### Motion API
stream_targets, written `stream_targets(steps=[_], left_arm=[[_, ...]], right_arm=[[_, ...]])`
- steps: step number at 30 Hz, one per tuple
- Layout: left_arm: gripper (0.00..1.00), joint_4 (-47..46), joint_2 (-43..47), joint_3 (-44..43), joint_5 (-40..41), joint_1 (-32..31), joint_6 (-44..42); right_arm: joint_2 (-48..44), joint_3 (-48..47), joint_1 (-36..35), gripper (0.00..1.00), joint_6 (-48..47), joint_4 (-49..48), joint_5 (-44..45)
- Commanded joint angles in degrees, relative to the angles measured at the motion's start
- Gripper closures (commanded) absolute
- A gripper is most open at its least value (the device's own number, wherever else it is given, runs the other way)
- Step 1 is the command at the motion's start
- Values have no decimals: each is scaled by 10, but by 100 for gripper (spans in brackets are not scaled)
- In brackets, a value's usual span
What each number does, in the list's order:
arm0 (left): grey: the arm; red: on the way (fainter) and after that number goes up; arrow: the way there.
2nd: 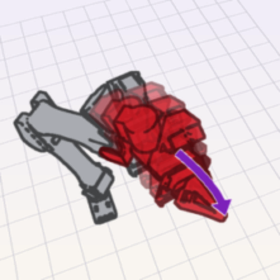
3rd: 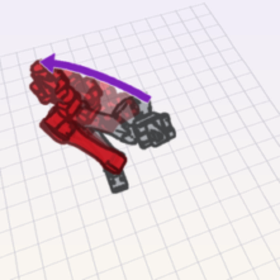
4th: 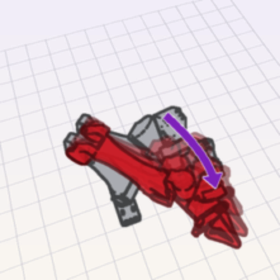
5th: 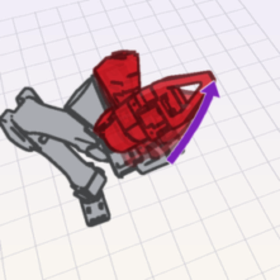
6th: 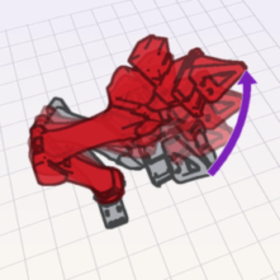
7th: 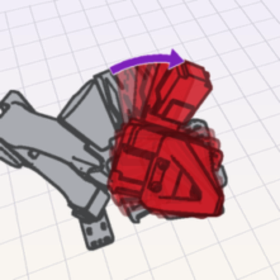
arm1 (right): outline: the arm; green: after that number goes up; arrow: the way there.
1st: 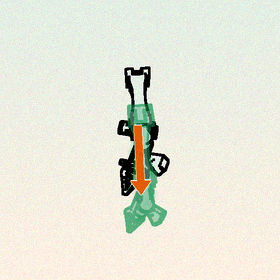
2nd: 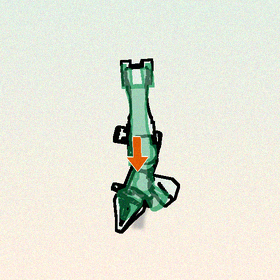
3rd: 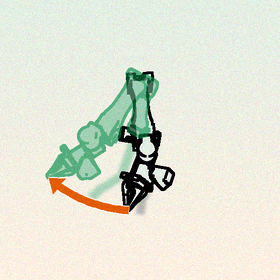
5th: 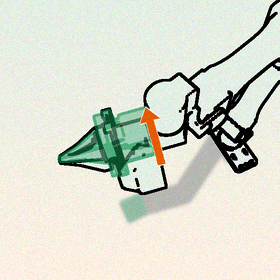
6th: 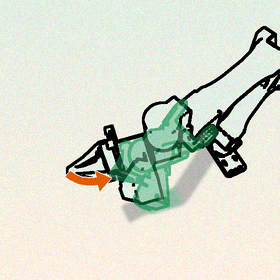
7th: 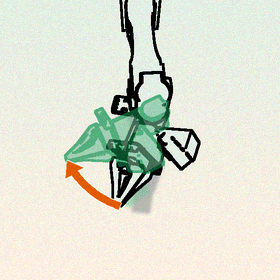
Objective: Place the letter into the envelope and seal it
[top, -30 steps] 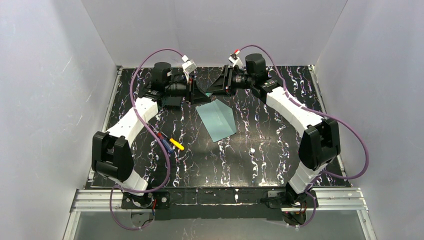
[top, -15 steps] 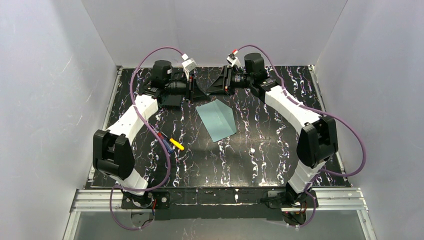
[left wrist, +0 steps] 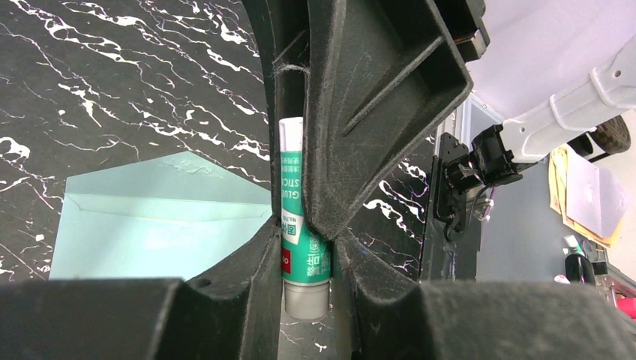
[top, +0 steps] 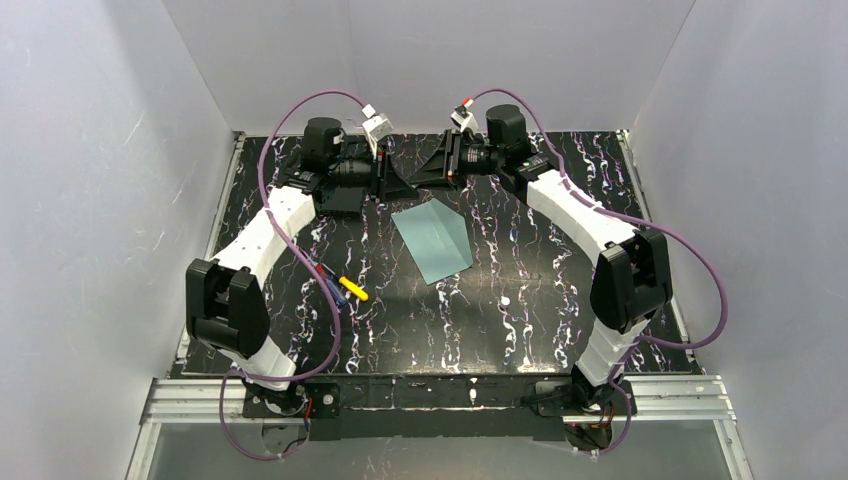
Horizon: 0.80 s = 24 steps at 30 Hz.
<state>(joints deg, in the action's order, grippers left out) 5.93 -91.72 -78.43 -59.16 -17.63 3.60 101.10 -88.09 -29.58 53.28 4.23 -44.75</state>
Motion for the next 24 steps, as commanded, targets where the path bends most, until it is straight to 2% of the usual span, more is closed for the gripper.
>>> stream_targets(steps=[1,3,6,10,11,12,16,18,24], left_arm=[[78,0,5,-26,24,-7,-12],[59,6,13,-22,49,-7,-10],[39,1,40,3,58,-5,-21],[26,-22,86,43,83,2,-18],[12,-24,96,52,91,5,-14],[4,-25,106,59,96,9,-10],[2,-37,150,96,110,38,10],[2,-31,175,114,143,44,11],[2,18,229,148,403,48,21]], right_arm=[[-2,-23,-17,92,7,-20,-18],[-14,-17,-17,94,-3,-28,6],[-36,0,-16,96,-36,-52,48],[-58,32,-15,96,-88,-82,83],[-61,39,-14,96,-101,-84,86],[-65,45,-14,96,-114,-84,93],[-80,63,-13,97,-177,-59,133],[-88,70,-13,98,-209,-50,158],[-117,89,-13,99,-371,-30,263]])
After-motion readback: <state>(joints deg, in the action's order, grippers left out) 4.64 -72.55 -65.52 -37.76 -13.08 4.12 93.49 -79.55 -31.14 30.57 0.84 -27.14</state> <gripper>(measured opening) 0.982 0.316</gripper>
